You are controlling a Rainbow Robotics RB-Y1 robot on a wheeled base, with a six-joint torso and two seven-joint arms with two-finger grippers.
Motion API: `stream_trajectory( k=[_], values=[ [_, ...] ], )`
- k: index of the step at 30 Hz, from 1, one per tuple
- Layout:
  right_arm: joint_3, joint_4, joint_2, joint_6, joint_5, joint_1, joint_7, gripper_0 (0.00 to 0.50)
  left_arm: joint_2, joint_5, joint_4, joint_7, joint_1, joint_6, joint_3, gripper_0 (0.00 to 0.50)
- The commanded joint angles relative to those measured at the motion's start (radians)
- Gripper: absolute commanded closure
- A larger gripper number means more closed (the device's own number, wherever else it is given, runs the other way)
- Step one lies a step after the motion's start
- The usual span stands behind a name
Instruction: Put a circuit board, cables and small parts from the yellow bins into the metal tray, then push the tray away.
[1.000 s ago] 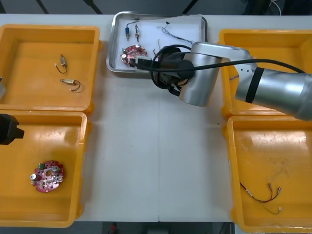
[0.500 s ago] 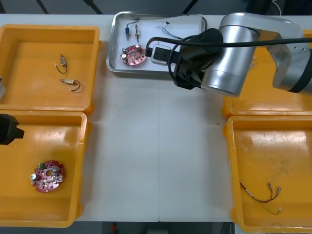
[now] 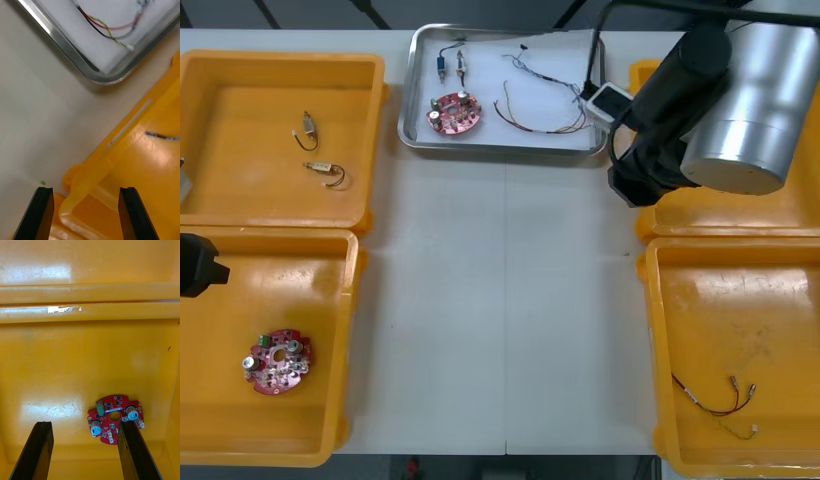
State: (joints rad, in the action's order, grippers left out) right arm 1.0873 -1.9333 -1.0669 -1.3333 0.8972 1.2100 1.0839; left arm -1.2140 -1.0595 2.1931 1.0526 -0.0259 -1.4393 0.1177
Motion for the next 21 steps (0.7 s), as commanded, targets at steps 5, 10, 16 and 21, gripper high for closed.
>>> stream_trajectory(
  k=[5, 10, 16, 21],
  values=[
    [-0.053, 0.000, -0.127, -0.034, 0.141, 0.048, -0.191, 0.000, -0.045, -0.007, 0.005, -0.031, -0.006, -0.001, -0.009, 0.000],
    [-0.067, 0.091, -0.142, -0.034, 0.235, 0.048, -0.271, 0.000, -0.045, -0.007, 0.005, -0.031, -0.006, -0.001, -0.009, 0.000],
    [-0.109, 0.220, -0.142, -0.057, 0.347, 0.046, -0.254, 0.000, -0.045, -0.007, 0.005, -0.031, -0.006, -0.001, -0.009, 0.000],
    [-0.236, 0.246, -0.140, -0.156, 0.355, -0.017, -0.233, 0.000, -0.045, -0.007, 0.005, -0.031, -0.006, -0.001, -0.009, 0.000]
  ],
)
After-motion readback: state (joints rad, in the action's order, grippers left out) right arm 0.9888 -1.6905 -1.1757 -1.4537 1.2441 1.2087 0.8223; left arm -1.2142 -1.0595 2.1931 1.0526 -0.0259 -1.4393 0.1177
